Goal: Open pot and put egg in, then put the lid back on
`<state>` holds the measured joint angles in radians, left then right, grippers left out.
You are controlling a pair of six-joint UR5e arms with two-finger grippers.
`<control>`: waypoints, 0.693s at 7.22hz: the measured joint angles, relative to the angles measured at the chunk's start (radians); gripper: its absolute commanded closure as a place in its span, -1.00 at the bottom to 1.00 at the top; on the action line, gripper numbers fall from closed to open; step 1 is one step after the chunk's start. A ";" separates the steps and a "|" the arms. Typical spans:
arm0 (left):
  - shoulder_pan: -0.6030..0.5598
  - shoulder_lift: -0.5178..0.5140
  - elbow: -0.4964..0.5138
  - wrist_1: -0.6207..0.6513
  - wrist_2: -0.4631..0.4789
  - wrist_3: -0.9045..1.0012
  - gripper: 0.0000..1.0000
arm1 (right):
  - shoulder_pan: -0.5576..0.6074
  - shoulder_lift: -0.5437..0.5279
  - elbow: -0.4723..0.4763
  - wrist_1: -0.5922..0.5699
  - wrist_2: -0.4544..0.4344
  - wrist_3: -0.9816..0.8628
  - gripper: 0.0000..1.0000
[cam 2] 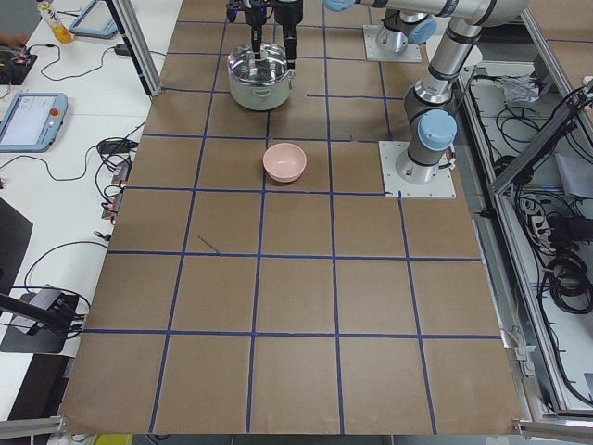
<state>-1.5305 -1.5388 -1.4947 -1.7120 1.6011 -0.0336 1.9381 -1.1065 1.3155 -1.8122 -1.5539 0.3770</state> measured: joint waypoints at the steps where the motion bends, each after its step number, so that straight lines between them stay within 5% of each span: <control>1: 0.003 -0.018 0.000 0.025 0.000 0.003 -1.00 | -0.004 -0.001 0.003 0.000 -0.002 -0.003 0.83; 5: 0.000 -0.042 -0.017 0.087 -0.003 0.007 -1.00 | -0.007 -0.002 0.024 -0.002 -0.002 -0.006 0.82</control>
<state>-1.5303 -1.5808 -1.5122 -1.6254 1.5983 -0.0267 1.9313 -1.1089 1.3392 -1.8144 -1.5564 0.3714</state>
